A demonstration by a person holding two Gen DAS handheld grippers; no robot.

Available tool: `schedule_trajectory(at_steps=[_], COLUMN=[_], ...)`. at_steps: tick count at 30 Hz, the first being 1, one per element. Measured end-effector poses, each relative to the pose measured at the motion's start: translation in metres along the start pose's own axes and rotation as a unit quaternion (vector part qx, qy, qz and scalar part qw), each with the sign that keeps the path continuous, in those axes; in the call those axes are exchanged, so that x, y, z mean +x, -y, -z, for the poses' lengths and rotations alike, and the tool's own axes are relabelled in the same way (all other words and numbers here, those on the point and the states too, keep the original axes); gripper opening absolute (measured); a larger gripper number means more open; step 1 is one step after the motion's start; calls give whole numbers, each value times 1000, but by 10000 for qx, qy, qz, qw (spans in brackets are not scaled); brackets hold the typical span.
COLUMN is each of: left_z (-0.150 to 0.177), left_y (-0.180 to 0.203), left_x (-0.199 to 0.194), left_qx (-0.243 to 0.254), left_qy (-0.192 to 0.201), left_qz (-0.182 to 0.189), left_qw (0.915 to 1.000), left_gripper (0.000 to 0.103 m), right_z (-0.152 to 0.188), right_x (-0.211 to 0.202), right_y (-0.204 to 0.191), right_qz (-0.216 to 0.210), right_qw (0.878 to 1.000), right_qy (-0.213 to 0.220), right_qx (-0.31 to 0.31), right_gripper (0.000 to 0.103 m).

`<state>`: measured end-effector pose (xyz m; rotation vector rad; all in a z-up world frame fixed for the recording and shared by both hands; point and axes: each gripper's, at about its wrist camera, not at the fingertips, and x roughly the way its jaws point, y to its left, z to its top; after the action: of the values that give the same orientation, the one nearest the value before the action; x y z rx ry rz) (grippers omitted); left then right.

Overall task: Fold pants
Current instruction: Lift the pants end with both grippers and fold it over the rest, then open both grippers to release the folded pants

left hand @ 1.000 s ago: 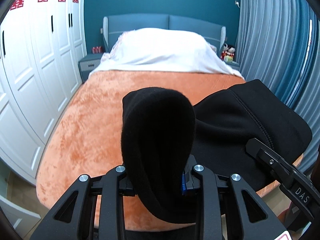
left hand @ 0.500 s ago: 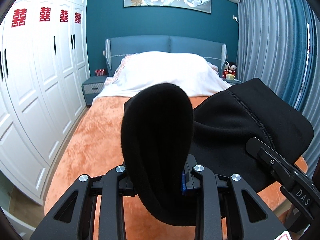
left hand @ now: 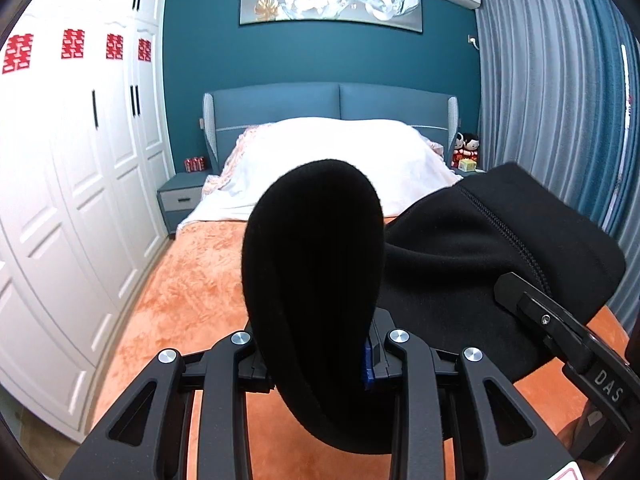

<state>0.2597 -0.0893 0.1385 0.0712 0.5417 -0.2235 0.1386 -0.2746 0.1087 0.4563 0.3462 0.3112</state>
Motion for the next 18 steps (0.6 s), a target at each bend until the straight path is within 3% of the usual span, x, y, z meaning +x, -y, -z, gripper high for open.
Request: schedule_trajectory(at_steps=[7, 12, 14, 15, 16, 18], left_z=[6, 45, 79, 95, 122, 167], left_y=[-25, -31, -37, -39, -44, -56], left_x=[156, 269, 322, 342, 370, 395], left_qx=[-342, -338, -483, -515, -589, -749], left_qy=[-431, -752, -1132, -1378, -1795, -2387], left_qz=[269, 251, 222, 174, 3, 76], left_qw=[9981, 9963, 9922, 9890, 9820, 9682], left_gripper=[28, 28, 38, 41, 44, 53], right_z=[20, 60, 82, 96, 118, 155], right_x=[127, 217, 245, 259, 279, 296], right_y=[88, 155, 182, 198, 222, 253], right_qz=[57, 377, 504, 629, 941, 1370], right_qw=[9983, 9936, 9890, 9843, 9741, 9543], right_qy=[-359, -748, -1019, -1233, -1630, -2273], right_qx=[461, 752, 944, 1095, 1255, 1372], right_gripper=[38, 40, 43, 50, 58, 59])
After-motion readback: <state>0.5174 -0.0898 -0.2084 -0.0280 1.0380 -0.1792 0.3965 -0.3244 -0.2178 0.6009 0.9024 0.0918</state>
